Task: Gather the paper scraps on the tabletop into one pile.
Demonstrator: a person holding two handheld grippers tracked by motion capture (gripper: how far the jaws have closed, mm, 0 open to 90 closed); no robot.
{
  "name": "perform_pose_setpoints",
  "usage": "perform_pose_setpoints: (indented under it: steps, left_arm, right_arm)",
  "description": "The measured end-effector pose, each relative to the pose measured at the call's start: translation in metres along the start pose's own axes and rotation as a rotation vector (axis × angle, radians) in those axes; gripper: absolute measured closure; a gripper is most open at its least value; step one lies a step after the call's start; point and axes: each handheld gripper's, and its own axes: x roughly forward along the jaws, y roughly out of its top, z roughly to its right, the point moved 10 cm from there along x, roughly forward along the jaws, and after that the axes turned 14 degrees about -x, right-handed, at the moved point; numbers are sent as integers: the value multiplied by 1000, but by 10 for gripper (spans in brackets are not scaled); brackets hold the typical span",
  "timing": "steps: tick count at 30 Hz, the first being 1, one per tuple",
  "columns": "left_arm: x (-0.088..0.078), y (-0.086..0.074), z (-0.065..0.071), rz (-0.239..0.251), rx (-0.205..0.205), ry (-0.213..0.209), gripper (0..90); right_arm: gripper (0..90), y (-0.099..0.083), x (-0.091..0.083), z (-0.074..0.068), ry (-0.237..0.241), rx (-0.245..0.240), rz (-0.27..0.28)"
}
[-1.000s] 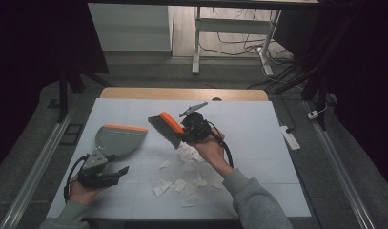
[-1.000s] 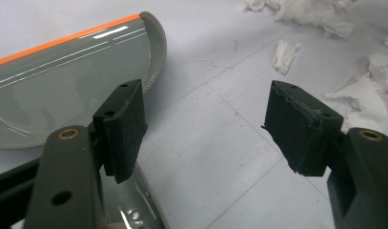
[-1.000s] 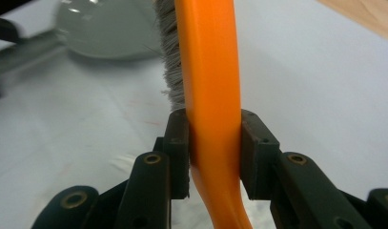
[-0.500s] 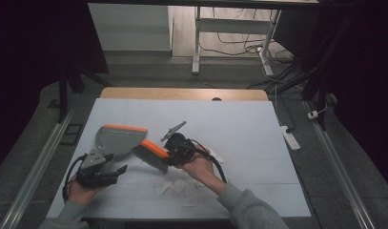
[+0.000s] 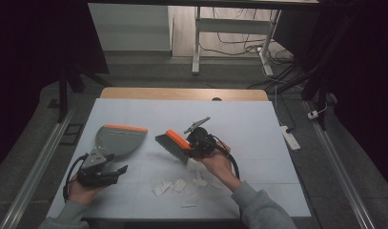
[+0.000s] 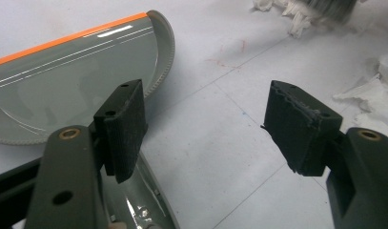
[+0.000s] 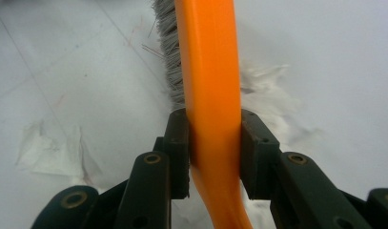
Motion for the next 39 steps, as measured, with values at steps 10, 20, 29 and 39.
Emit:
perform_pose_setpoints:
  steps: [10, 20, 29, 39]
  left_arm:
    - [0, 0, -1, 1, -5, 4, 311]
    - [-1, 0, -2, 4, -9, 5, 311]
    - [-1, 0, -4, 6, -12, 3, 312]
    - [1, -1, -4, -1, -12, 7, 311]
  right_arm:
    - [682, 17, -39, -52, 113, -162, 26]
    - [681, -6, -10, -127, 283, -344, -174]
    - [682, -2, 14, -86, 184, -295, -225]
    - [682, -13, -12, -24, 65, -124, -141]
